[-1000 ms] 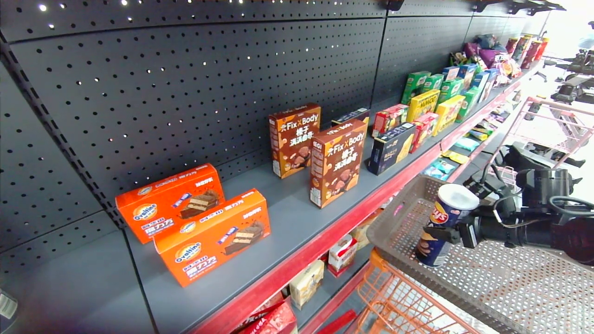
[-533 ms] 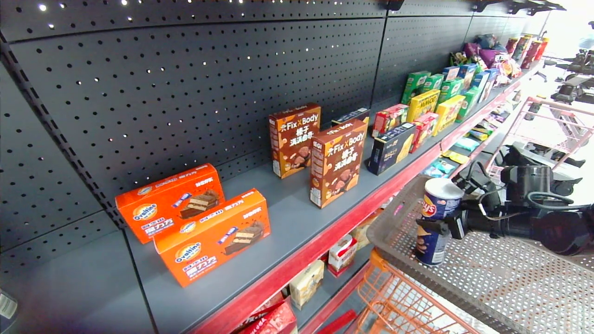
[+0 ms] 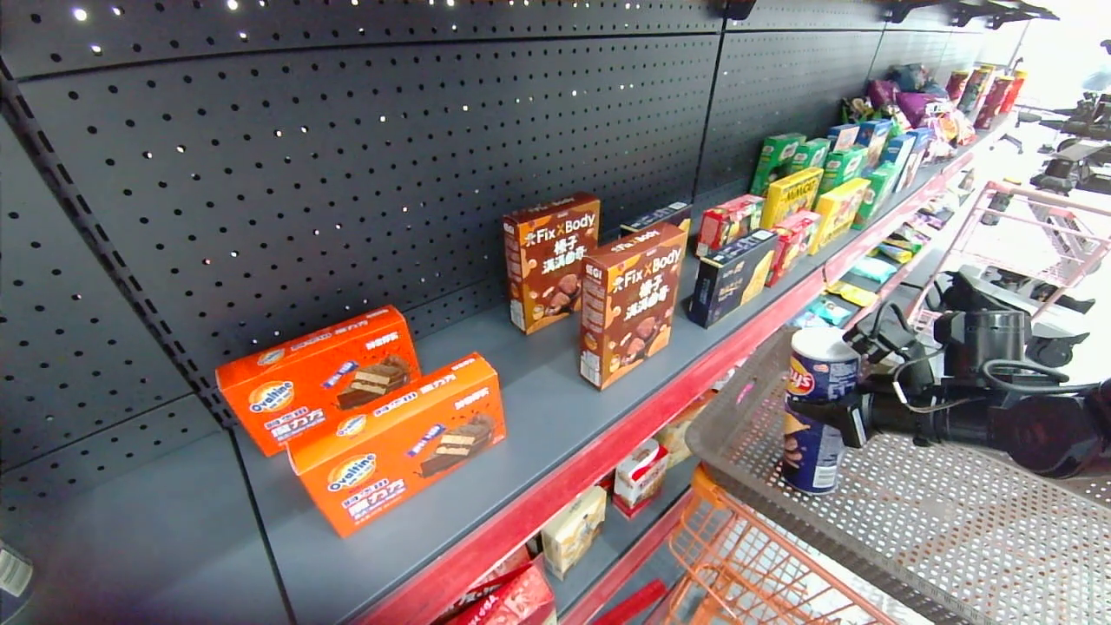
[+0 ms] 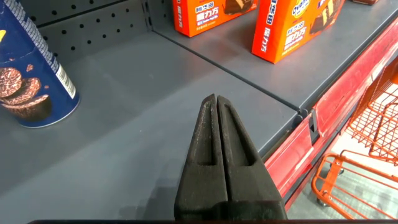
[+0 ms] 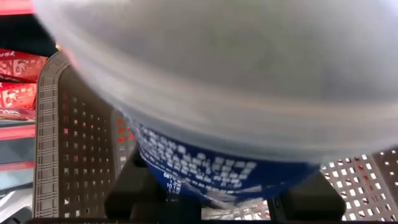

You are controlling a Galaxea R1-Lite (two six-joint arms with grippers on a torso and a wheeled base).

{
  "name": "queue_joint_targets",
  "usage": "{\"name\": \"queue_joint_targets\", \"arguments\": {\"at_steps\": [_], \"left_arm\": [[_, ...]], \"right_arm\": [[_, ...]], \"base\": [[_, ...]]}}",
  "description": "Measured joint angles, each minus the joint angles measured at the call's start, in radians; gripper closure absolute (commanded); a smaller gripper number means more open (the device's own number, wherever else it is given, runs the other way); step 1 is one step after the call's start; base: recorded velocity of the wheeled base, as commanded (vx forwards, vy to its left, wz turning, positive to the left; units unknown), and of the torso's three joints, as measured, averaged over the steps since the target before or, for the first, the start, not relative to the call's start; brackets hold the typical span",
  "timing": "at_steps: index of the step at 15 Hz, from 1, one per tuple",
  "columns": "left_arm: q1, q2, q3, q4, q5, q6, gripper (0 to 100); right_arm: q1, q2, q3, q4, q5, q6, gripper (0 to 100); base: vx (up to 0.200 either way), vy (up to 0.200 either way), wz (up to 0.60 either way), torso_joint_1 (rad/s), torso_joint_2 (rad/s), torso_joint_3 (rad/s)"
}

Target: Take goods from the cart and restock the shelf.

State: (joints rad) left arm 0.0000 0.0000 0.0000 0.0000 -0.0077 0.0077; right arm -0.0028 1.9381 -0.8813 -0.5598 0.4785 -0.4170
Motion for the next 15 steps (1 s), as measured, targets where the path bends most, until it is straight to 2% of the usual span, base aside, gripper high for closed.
{"name": "queue_joint_targets", "arguments": {"at_steps": [4,8,15], "left_arm": [[0.000,0.000,0.000,0.000,0.000,0.000,100],[0.000,0.000,0.000,0.000,0.000,0.000,100],[0.000,0.000,0.000,0.000,0.000,0.000,100]], "right_arm": [[-0.010,-0.031,0.016,0.003,-0.001,0.000,100],[-0.037,-0.157,0.087,-0.027,-0.003,0.001,100],[-0.066,-0.538,0.254,-0.064,-0.039,0.101,100]], "base": [[0.000,0.000,0.00,0.000,0.00,0.000],[0.000,0.000,0.00,0.000,0.00,0.000],[0.000,0.000,0.00,0.000,0.00,0.000]]}}
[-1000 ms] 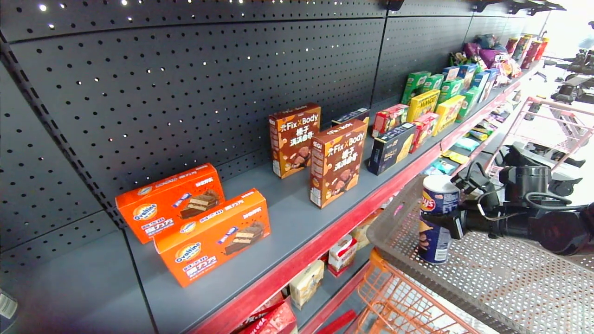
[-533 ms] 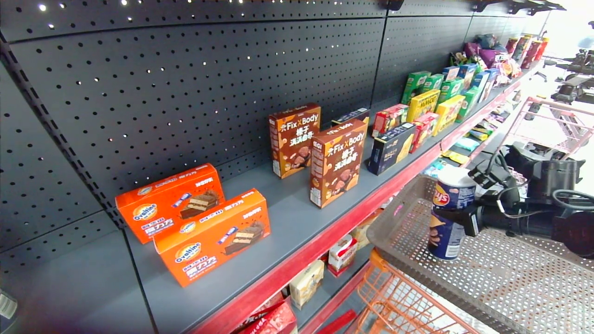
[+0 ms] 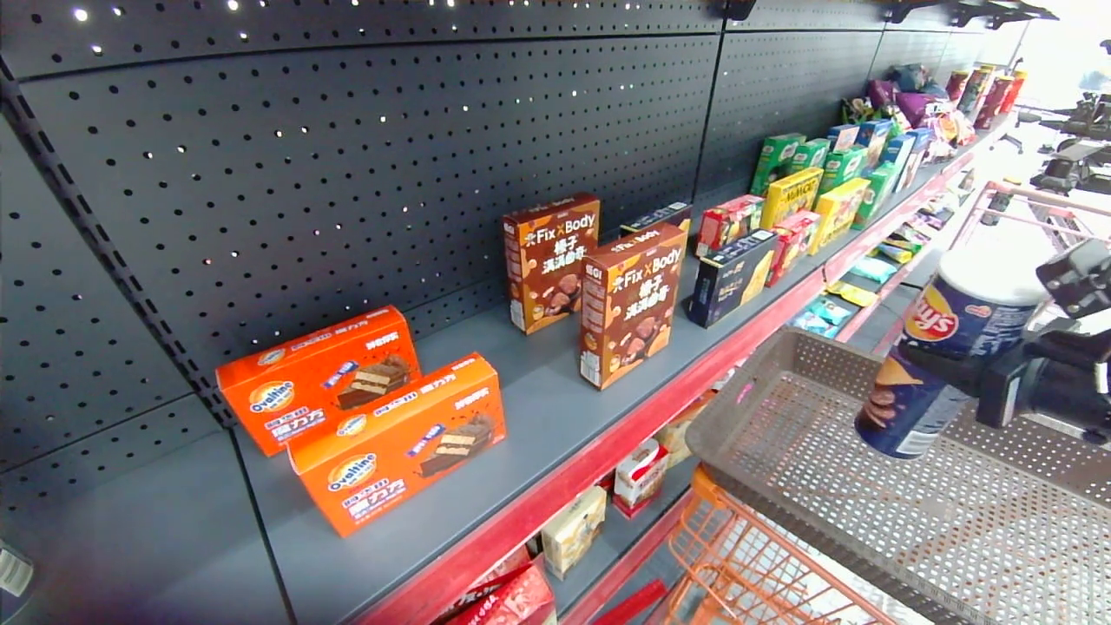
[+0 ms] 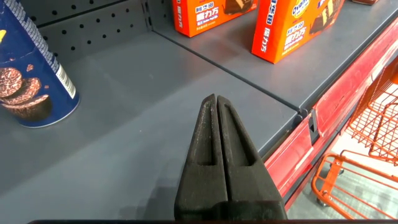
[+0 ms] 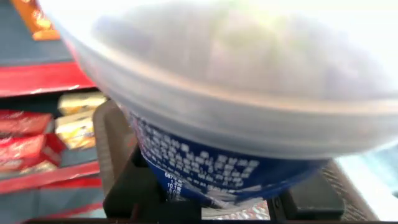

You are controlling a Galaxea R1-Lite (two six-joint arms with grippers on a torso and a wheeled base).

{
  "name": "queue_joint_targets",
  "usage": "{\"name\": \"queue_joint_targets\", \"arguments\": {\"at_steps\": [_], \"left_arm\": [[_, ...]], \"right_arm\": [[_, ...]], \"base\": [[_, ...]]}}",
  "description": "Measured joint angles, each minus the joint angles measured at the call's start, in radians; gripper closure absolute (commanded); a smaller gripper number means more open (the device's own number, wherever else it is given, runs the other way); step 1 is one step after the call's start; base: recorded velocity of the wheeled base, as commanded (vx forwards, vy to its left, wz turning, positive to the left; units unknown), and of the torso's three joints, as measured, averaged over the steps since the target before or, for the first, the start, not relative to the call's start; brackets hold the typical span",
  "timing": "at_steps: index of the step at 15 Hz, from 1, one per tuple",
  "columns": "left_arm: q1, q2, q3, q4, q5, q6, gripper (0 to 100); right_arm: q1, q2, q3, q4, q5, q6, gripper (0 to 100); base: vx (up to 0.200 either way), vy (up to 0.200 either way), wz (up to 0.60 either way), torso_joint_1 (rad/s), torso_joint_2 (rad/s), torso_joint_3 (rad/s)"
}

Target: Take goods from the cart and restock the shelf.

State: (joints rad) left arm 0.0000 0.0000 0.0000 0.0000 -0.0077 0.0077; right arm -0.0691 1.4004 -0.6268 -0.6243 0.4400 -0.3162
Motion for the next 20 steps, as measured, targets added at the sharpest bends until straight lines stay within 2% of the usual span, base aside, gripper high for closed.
{"name": "queue_joint_targets", "arguments": {"at_steps": [3,6,10,12,17,20], "left_arm": [[0.000,0.000,0.000,0.000,0.000,0.000,100],[0.000,0.000,0.000,0.000,0.000,0.000,100],[0.000,0.000,0.000,0.000,0.000,0.000,100],[0.000,0.000,0.000,0.000,0.000,0.000,100],[0.000,0.000,0.000,0.000,0.000,0.000,100],[0.000,0.000,0.000,0.000,0.000,0.000,100]], "right_arm": [[-0.018,-0.184,0.087,0.028,-0.093,0.011,100],[-0.034,-0.344,0.130,0.137,-0.167,0.014,100],[-0.060,-0.583,0.185,0.301,-0.193,-0.001,100],[-0.073,-0.685,0.205,0.385,-0.270,-0.025,100],[-0.138,-0.780,0.172,0.423,-0.477,-0.044,100],[-0.178,-0.793,0.088,0.469,-0.426,-0.053,100]], "base": [[0.000,0.000,0.00,0.000,0.00,0.000],[0.000,0.000,0.00,0.000,0.00,0.000],[0.000,0.000,0.00,0.000,0.00,0.000],[0.000,0.000,0.00,0.000,0.00,0.000],[0.000,0.000,0.00,0.000,0.00,0.000],[0.000,0.000,0.00,0.000,0.00,0.000]]}}
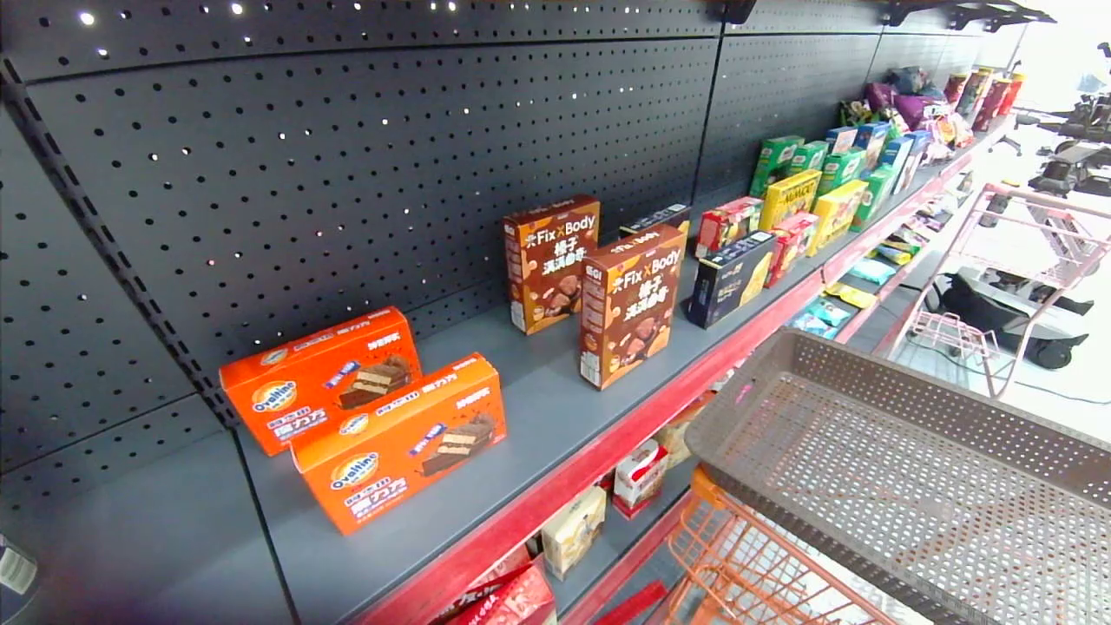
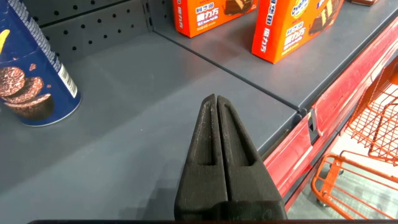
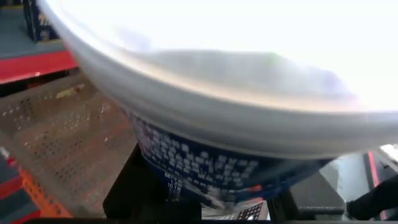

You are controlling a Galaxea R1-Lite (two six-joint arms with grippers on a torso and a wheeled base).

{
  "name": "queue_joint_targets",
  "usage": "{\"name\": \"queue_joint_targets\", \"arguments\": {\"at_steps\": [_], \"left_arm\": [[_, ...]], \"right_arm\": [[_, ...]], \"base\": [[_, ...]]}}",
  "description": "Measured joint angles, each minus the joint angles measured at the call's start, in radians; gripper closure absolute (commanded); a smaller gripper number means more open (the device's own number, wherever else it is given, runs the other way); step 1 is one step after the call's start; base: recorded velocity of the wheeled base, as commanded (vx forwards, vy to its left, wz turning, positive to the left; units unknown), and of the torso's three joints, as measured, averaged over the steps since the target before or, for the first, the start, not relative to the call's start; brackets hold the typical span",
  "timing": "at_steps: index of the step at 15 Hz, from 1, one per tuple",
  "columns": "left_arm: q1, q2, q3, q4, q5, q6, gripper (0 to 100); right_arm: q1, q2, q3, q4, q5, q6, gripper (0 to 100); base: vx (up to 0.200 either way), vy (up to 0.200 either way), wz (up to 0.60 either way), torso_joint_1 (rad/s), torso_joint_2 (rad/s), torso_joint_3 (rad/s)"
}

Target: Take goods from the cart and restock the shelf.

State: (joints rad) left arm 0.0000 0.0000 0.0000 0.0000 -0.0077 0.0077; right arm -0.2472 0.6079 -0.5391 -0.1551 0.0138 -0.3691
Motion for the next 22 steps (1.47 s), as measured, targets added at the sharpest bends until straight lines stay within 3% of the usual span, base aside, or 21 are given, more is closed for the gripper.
{"name": "queue_joint_targets", "arguments": {"at_steps": [10,14,18,22], "left_arm": [[0.000,0.000,0.000,0.000,0.000,0.000,100],[0.000,0.000,0.000,0.000,-0.002,0.004,100],[0.000,0.000,0.000,0.000,-0.003,0.007,100],[0.000,0.000,0.000,0.000,-0.004,0.007,100]], "right_arm": [[-0.073,0.020,-0.109,0.003,-0.006,-0.007,100],[-0.147,0.038,-0.112,0.004,-0.005,-0.005,100],[-0.166,0.045,-0.107,-0.002,-0.003,-0.006,100],[-0.164,0.048,-0.109,-0.003,0.000,-0.006,100]], "base": [[0.000,0.000,0.00,0.000,0.00,0.000],[0.000,0.000,0.00,0.000,0.00,0.000],[0.000,0.000,0.00,0.000,0.00,0.000],[0.000,0.000,0.60,0.002,0.00,0.005]]}}
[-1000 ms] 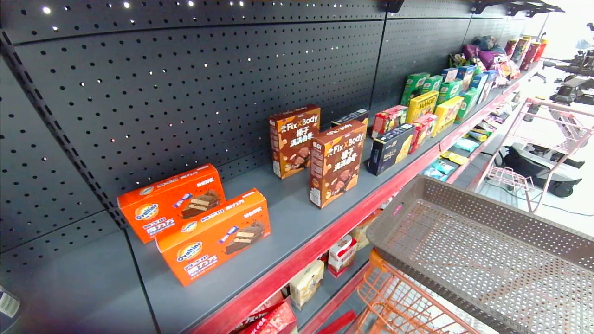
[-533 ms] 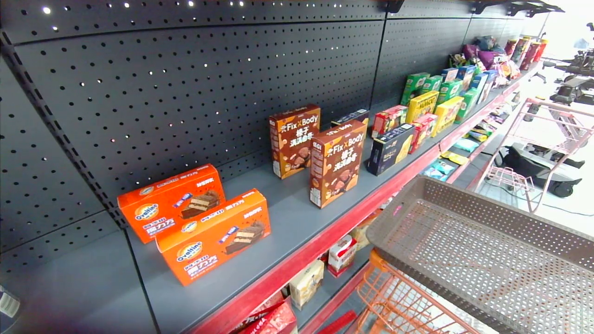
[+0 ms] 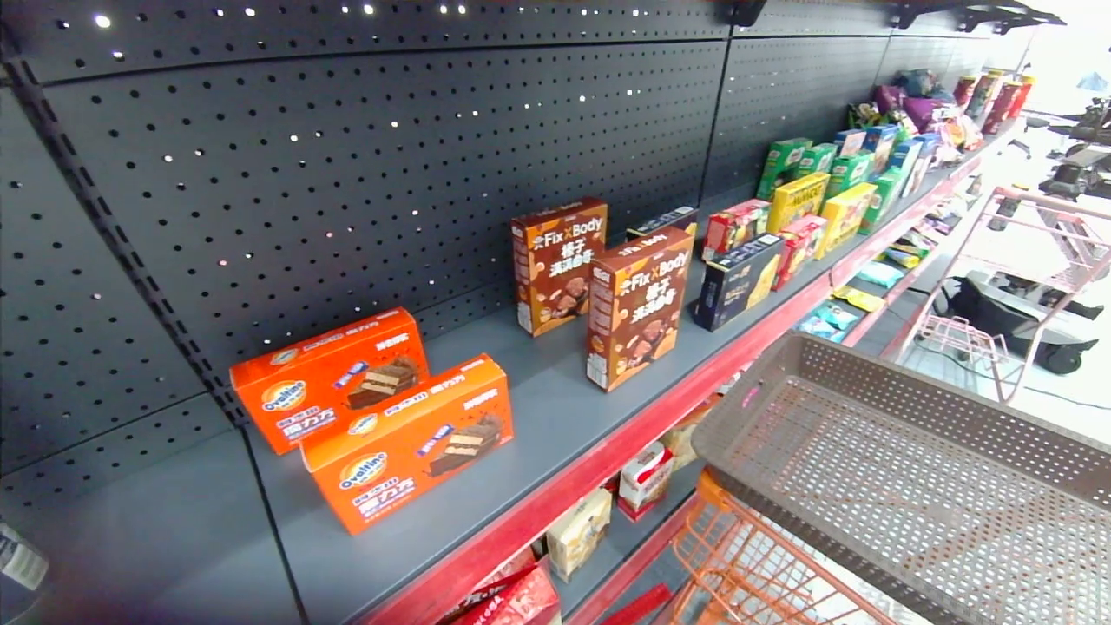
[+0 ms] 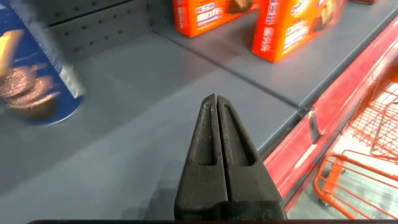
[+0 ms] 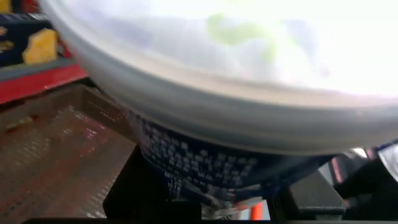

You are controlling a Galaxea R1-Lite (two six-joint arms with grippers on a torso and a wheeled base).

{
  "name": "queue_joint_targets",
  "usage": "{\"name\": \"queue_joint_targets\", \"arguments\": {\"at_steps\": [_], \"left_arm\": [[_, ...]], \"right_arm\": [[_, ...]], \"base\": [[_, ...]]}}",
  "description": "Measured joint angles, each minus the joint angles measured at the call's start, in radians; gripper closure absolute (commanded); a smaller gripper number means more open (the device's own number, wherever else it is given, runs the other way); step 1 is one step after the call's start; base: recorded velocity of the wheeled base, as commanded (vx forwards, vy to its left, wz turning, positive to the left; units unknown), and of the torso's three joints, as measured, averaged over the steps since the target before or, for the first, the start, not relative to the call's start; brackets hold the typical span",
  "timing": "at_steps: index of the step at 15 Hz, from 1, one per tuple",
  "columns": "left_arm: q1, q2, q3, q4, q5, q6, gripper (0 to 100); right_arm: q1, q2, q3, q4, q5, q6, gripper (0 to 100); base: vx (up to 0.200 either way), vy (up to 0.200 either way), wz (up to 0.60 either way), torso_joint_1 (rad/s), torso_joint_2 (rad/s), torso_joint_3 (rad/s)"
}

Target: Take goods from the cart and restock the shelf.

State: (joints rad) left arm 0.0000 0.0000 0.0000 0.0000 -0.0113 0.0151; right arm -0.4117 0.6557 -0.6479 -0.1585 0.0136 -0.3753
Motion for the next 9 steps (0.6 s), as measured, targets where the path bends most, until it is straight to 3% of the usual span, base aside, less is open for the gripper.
{"name": "queue_joint_targets", "arguments": {"at_steps": [6,9], "left_arm": [[0.000,0.000,0.000,0.000,0.001,0.000,100],[0.000,0.000,0.000,0.000,0.002,-0.001,100]], "right_arm": [[0.004,0.001,0.001,0.000,0.006,0.000,100],[0.004,-0.002,0.001,0.001,0.005,0.000,100]], "base": [[0.000,0.000,0.60,0.005,0.00,0.003],[0.000,0.000,0.00,0.000,0.00,0.000]]}}
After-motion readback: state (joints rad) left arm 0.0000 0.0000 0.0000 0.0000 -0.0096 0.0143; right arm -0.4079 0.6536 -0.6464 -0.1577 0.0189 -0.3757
